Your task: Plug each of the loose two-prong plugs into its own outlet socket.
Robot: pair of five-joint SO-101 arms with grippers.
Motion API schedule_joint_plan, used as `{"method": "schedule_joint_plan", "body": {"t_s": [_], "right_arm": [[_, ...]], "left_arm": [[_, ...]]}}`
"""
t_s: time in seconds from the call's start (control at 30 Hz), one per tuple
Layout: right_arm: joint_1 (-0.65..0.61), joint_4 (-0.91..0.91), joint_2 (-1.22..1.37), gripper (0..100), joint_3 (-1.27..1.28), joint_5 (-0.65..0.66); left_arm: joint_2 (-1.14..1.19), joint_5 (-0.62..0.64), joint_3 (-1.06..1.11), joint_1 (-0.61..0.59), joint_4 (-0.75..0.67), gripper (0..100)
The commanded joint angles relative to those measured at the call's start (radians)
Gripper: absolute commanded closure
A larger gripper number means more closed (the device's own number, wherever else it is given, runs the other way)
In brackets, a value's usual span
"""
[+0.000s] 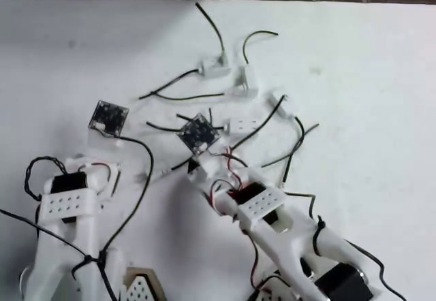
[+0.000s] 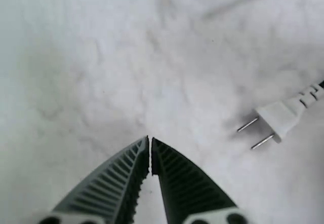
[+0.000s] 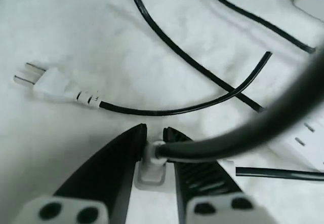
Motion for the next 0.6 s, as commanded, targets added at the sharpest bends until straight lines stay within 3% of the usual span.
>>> {"method": "schedule_joint_plan", "body": {"t_s": [0.0, 0.57], "right_arm": [[0.022, -0.002, 0.002, 98.1, -0.021, 0.031], [0.064, 0.039, 0.013, 98.1, 0.031, 0.209]], "left_arm": [[-0.018, -0.009, 0.000, -0.007, -0.011, 97], [-0.018, -0.009, 0.000, -0.007, -0.011, 97]]}}
